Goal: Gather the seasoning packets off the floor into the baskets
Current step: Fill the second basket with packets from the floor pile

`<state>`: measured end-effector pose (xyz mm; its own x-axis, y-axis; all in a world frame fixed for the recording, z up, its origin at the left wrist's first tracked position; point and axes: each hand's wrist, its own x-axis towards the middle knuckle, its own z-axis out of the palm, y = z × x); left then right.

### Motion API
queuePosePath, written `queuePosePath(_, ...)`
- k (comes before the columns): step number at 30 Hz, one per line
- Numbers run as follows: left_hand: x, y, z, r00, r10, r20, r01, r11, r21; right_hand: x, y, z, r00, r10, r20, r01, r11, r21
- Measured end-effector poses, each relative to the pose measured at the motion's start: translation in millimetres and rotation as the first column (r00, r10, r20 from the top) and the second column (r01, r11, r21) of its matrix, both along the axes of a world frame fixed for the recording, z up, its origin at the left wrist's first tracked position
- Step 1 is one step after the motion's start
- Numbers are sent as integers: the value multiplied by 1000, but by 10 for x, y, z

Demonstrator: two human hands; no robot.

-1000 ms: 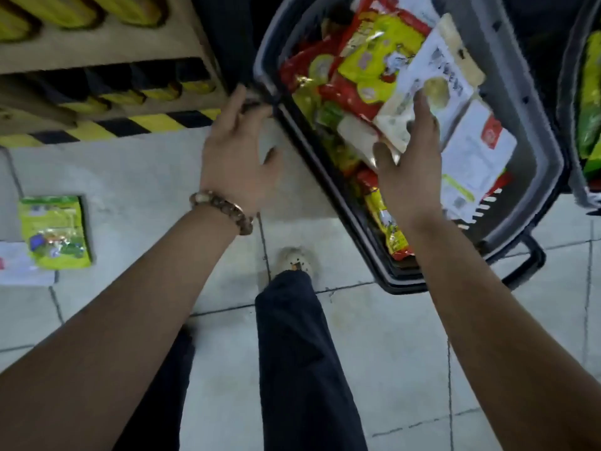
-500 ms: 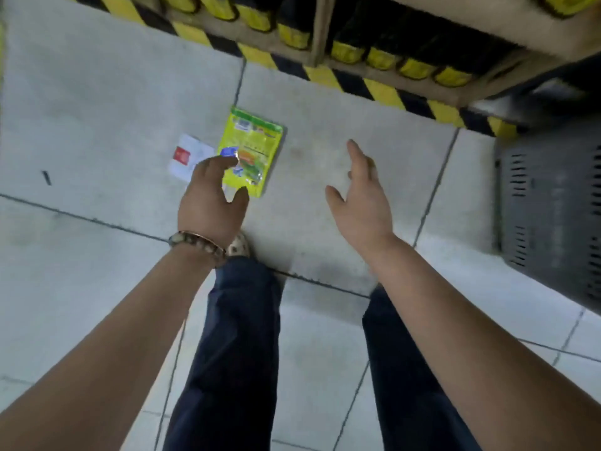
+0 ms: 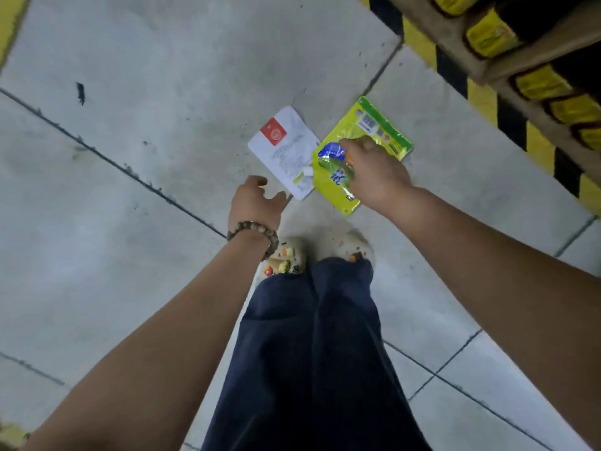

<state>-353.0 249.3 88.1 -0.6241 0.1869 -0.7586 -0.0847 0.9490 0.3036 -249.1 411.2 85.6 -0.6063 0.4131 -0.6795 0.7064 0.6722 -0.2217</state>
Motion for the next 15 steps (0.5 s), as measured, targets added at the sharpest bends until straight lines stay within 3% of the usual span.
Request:
queuePosePath(5, 37, 313, -893, 937, 336, 101, -330, 941, -71, -283, 343, -874, 939, 318, 129, -327, 943, 56)
queuePosePath(9, 44, 617, -1360, 848, 530, 33, -521, 842, -136, -317, 560, -1282, 875, 454, 168, -469, 880, 68)
queuePosePath(12, 49, 801, -1519, 771, 631, -86, -634, 747, -201, -295, 634, -1397, 850, 506, 145, -526, 829, 192)
queuePosePath(15, 20, 893, -1613, 747, 646, -153, -664, 726, -179, -264, 693, -1429, 895, 413, 170, -445, 860, 249)
